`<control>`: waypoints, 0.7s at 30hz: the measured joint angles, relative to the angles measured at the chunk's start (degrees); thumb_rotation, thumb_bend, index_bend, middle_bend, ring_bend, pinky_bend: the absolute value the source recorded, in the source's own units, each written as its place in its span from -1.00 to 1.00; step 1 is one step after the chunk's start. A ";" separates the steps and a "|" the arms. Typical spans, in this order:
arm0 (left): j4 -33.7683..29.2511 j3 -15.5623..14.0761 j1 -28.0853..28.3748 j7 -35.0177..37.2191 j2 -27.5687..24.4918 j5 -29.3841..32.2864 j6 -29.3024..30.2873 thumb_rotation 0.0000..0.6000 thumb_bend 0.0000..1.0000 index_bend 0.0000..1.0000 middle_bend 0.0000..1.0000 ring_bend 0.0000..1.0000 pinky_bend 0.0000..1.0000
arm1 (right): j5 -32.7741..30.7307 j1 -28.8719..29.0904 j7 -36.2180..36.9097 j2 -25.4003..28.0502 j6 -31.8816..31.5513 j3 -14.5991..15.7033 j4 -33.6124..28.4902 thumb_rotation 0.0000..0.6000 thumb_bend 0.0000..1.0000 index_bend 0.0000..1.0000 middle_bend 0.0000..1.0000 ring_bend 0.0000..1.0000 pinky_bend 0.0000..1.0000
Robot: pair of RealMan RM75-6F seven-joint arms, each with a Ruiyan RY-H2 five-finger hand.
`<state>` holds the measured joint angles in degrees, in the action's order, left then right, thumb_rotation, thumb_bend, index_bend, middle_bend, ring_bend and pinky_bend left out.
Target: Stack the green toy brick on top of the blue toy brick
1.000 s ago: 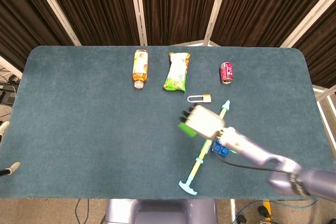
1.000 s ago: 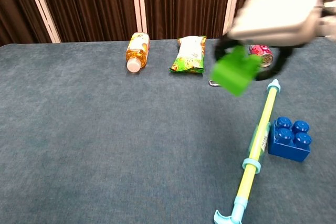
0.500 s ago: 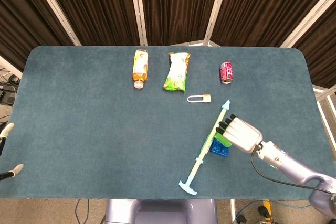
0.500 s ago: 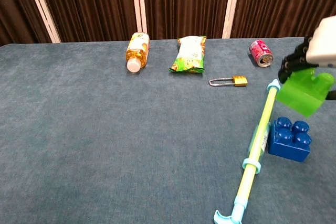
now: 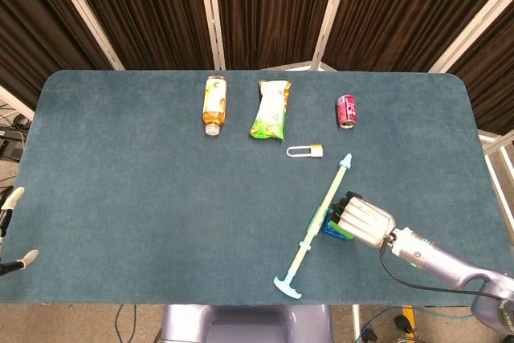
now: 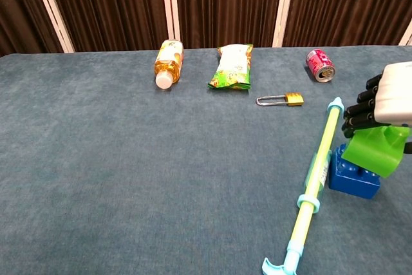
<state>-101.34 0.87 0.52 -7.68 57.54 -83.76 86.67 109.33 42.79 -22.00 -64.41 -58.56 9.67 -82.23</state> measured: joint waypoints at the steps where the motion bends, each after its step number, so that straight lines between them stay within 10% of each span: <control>1: 0.04 0.03 0.00 -0.08 0.04 0.10 -0.02 1.00 -1.00 -1.00 -1.00 -1.00 -1.00 | 0.30 0.11 -0.03 -0.11 0.24 0.00 0.34 1.00 -0.05 -0.02 0.18 -0.13 -0.02; 21: 0.20 0.40 0.36 -1.86 0.98 1.76 -0.94 1.00 -1.00 -1.00 -1.00 -1.00 -1.00 | 3.57 1.14 2.93 -1.77 0.44 0.47 3.21 1.00 -0.04 -0.02 0.19 -0.13 0.00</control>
<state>-101.14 1.26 0.88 -9.54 58.52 -81.99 85.73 112.89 43.93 -19.08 -66.18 -58.12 10.14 -79.02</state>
